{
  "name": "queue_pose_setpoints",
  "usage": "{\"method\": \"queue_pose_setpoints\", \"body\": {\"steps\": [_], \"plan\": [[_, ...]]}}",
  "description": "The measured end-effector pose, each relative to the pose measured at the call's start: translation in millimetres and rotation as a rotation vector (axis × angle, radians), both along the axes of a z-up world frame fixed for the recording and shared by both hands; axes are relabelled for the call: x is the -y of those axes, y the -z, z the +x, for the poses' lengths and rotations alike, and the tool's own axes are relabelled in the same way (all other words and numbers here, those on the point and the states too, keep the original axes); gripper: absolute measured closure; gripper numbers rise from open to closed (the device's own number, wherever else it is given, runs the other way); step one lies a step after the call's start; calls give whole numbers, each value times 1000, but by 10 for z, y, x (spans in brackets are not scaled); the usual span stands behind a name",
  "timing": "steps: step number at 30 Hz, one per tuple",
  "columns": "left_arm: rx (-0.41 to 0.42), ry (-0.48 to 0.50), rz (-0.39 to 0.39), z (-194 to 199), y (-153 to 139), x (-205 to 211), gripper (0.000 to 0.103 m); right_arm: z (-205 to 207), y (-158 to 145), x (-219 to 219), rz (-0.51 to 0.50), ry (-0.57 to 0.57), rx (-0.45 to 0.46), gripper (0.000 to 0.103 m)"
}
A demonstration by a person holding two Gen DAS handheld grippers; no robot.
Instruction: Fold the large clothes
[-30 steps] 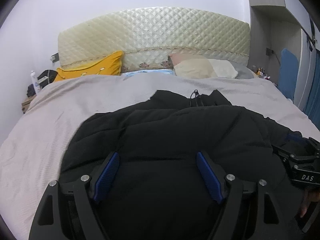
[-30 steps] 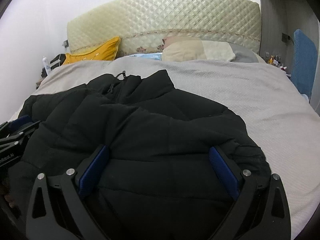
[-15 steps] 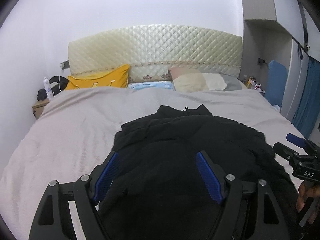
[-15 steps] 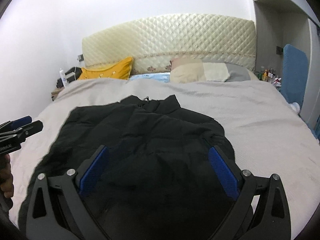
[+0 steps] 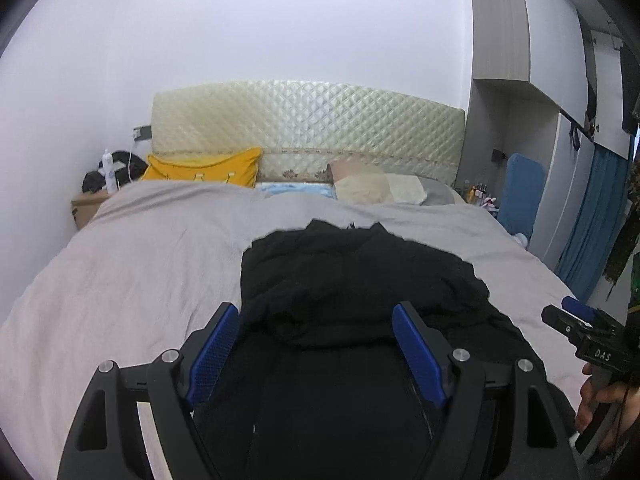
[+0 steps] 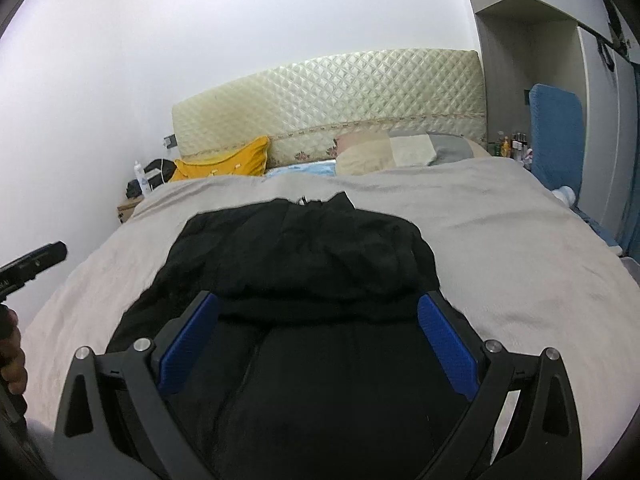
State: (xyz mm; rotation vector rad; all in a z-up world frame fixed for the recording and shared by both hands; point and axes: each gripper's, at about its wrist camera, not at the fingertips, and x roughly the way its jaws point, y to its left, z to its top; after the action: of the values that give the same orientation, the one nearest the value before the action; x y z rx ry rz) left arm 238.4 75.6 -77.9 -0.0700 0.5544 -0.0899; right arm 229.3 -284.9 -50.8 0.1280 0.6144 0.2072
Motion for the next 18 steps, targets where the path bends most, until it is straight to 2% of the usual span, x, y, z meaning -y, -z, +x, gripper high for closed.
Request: {"method": "queue_pose_setpoints", "body": {"steps": [4,7,9,12,15,18], "plan": [[-47,7,-80,-224,183,-171,24,-172,53,29,-4,9,-28,3],[-111,1,-161,-246,359,-378,24,-210,90,83,-30,21,-53,3],[-148,-21,-174,-198,490,-528,24,-170,120,181,-16,24,-75,3],[-229,-49,-205,-108,708,-736,24,-42,203,443,56,53,-148,3],[-314,-91,-295,-41,972,-1014,24,117,296,707,60,92,-226,3],[-400,-126,-423,11,1232,-1254,25,270,524,1010,70,131,-339,3]]}}
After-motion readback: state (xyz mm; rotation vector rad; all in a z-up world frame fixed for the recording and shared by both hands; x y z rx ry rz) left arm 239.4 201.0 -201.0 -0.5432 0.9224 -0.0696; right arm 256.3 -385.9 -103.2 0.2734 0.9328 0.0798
